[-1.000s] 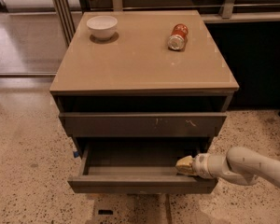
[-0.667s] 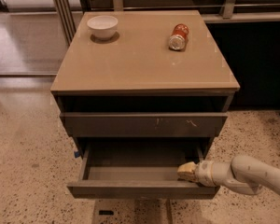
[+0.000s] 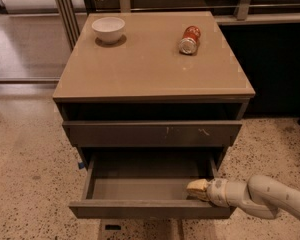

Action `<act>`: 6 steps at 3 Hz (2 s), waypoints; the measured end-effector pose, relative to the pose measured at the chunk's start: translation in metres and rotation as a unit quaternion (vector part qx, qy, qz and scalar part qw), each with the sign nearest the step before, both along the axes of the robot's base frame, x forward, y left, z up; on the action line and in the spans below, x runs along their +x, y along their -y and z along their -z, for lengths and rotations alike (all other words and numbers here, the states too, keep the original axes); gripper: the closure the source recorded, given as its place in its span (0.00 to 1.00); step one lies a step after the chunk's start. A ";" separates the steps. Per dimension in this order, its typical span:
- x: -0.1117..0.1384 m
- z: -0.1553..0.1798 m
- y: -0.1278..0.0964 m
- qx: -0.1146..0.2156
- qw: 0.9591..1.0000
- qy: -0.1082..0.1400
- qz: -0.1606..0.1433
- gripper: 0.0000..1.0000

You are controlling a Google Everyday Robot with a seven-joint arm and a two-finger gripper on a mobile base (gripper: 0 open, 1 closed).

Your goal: Open middle drawer

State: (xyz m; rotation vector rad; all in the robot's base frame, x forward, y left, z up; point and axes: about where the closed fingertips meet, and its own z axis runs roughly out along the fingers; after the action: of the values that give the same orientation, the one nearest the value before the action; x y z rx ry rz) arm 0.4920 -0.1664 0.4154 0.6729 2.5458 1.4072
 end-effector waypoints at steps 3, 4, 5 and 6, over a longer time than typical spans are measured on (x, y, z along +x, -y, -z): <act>0.000 -0.007 0.000 0.001 1.000 0.000 0.000 0.59; 0.000 -0.007 0.000 0.001 1.000 0.000 0.000 0.36; 0.000 -0.014 -0.003 0.003 1.000 0.011 -0.015 0.12; -0.007 -0.055 -0.007 -0.014 0.997 0.061 -0.043 0.00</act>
Offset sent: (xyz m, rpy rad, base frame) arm 0.0001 0.0001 0.0065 0.0019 0.0003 -0.0002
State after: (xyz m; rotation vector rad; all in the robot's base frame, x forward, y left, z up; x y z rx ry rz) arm 0.4851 -0.1593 0.4701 0.4639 2.5221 1.3895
